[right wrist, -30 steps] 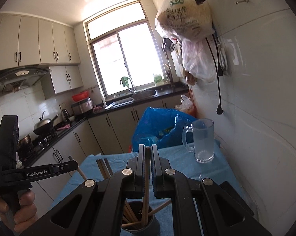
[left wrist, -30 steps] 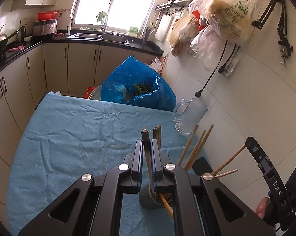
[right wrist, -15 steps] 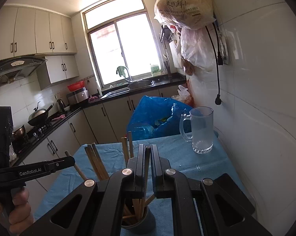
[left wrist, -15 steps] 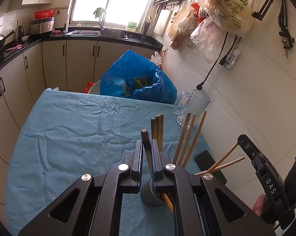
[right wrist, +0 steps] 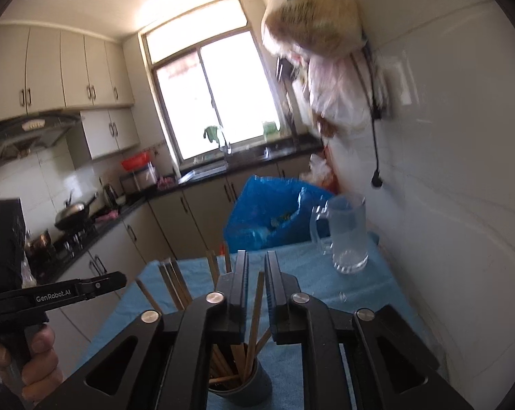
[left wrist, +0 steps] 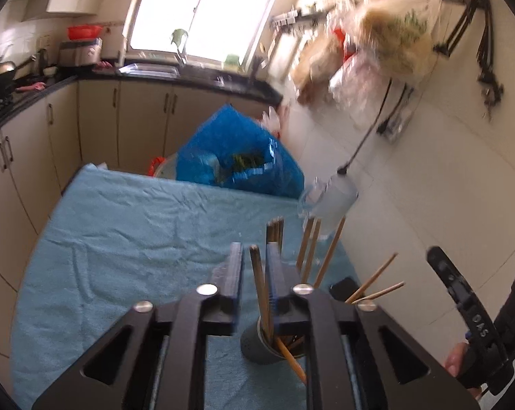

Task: Organize utensils

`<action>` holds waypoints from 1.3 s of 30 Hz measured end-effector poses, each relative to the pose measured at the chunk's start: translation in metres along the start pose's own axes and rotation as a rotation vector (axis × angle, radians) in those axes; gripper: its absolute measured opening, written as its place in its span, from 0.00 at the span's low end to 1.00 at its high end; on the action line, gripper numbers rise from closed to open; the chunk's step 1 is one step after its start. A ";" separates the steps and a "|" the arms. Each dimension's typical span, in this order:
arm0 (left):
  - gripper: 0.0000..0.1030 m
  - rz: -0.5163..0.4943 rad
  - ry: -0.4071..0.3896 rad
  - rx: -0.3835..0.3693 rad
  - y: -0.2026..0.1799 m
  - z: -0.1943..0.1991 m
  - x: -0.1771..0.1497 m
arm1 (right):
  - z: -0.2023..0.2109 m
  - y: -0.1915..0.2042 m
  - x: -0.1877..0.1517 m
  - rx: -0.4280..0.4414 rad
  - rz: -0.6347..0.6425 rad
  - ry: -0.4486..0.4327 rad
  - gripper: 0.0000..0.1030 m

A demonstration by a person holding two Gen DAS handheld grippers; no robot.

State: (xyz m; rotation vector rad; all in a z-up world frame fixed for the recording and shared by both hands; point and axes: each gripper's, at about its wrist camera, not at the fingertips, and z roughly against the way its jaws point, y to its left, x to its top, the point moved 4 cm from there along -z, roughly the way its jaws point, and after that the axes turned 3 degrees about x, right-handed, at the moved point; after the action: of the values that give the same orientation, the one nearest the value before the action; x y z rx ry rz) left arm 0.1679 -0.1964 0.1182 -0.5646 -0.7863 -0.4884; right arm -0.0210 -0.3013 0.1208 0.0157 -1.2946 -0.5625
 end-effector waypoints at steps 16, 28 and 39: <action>1.00 -0.162 -0.200 0.362 0.023 0.150 -0.128 | 0.131 0.038 -0.076 -0.179 0.173 -0.032 1.00; 1.00 -0.159 -0.110 0.466 0.039 0.170 -0.182 | 0.142 0.047 -0.137 -0.300 0.215 0.107 1.00; 1.00 -0.178 -0.087 0.486 0.032 0.169 -0.192 | 0.142 0.061 -0.143 -0.286 0.237 0.126 1.00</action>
State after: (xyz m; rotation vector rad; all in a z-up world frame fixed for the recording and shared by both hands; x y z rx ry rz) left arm -0.0177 -0.0273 0.0591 -0.0652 -1.0041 -0.4168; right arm -0.1493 -0.1488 0.0525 -0.3306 -1.0660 -0.5292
